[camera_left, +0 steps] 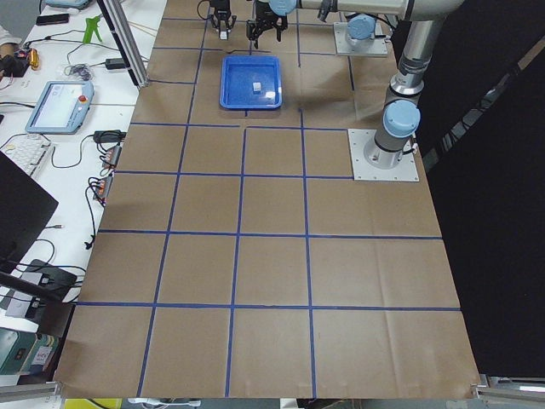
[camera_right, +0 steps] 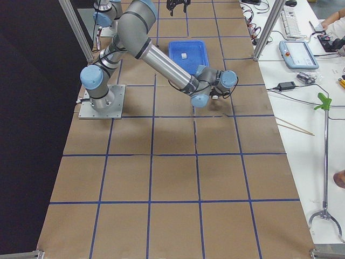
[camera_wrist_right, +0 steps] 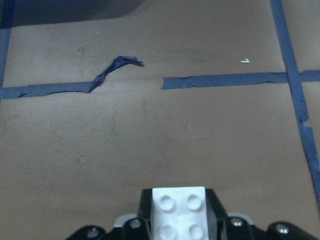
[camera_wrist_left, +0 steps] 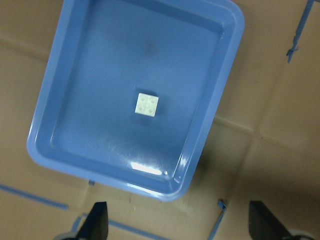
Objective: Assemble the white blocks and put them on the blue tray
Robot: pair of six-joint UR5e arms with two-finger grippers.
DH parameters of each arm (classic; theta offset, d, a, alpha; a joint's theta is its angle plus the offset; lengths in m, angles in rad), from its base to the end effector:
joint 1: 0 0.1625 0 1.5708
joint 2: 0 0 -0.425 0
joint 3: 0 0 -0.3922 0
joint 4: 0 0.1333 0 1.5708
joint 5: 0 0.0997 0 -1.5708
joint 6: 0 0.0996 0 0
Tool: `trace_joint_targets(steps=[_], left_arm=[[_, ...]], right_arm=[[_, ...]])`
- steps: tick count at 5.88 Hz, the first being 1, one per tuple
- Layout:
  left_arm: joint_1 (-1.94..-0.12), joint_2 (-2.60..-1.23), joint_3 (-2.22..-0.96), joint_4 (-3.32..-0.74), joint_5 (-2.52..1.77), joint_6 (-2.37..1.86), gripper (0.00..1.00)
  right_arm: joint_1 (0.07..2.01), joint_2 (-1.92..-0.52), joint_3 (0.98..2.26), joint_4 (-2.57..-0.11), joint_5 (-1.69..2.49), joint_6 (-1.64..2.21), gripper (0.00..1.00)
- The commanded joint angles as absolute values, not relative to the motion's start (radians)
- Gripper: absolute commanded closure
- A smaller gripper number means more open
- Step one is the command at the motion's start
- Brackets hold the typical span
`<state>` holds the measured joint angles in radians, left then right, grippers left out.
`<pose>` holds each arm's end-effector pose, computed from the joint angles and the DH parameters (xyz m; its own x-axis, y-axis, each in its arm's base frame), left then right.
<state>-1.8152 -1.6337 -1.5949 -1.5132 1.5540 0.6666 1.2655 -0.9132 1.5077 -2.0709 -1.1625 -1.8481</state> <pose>-0.2554 -0.4662 0.4501 -0.6130 0.7895 0.0314 0.7900 0.6129 0.0127 -0.0381 -0.6960 0.1788 -0.0512 -0.9985 0.0176 -0.9130 0.0397 -0.4060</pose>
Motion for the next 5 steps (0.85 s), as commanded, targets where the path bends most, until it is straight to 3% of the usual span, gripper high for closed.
trace_joint_targets(steps=[1, 3, 5], left_arm=[[-1.758, -1.559, -1.577, -1.552, 1.563, 0.187, 0.01], [-1.734, -1.522, -1.598, -1.52, 1.562, -0.079, 0.01], [-1.683, -1.519, -1.597, -1.519, 1.558, -0.069, 0.01]], right_arm=[[1.269, -0.931, 1.433, -2.027, -1.173, -1.838, 0.69], [1.326, -1.026, 1.449, -1.961, -1.166, -1.777, 0.69], [1.44, -1.112, 1.558, -1.967, -1.157, -1.725, 0.69]])
